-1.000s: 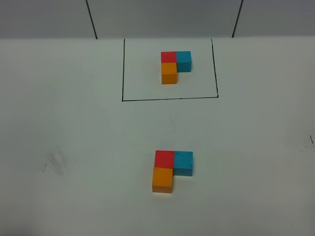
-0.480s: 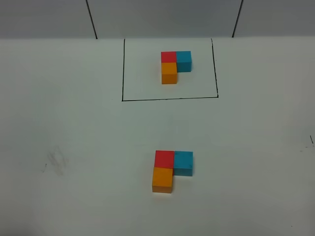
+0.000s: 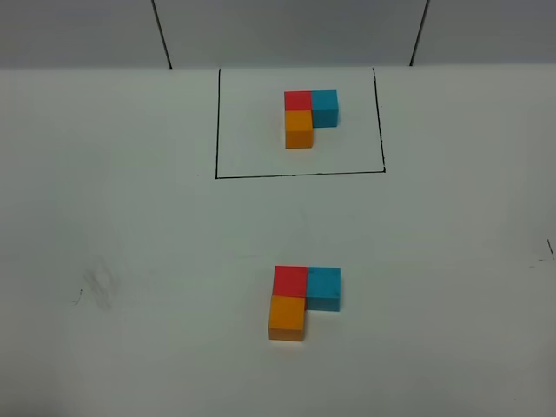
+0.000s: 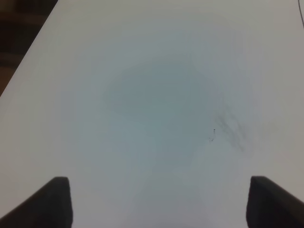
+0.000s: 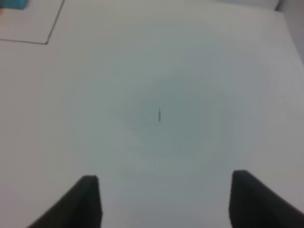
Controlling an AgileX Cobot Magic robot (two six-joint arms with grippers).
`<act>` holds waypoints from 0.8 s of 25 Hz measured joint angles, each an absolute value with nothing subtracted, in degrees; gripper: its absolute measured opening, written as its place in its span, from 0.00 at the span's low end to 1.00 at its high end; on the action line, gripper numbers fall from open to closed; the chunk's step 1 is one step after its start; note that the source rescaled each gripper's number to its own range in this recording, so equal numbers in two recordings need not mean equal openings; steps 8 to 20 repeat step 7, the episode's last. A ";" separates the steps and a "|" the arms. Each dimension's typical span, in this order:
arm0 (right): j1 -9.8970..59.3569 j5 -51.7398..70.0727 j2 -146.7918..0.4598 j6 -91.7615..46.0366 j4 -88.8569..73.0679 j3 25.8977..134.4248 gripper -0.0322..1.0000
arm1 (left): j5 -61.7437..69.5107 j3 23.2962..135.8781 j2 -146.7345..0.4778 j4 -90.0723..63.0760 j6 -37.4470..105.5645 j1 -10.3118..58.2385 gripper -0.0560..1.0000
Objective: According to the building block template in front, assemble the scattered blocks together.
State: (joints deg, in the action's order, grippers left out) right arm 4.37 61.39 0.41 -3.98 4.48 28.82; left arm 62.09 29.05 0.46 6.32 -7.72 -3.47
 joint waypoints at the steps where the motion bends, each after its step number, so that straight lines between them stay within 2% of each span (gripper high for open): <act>1: 5.14 61.39 0.41 -3.98 4.48 28.82 0.40 | 62.09 29.05 0.46 6.32 -7.72 -3.47 0.70; 7: 6.98 61.38 0.41 -3.93 4.48 28.82 0.16 | 62.09 29.05 0.46 6.32 -7.72 -3.47 0.70; 20: 6.98 61.38 0.41 -3.93 4.48 28.82 0.16 | 62.09 29.05 0.46 6.32 -7.72 -3.47 0.70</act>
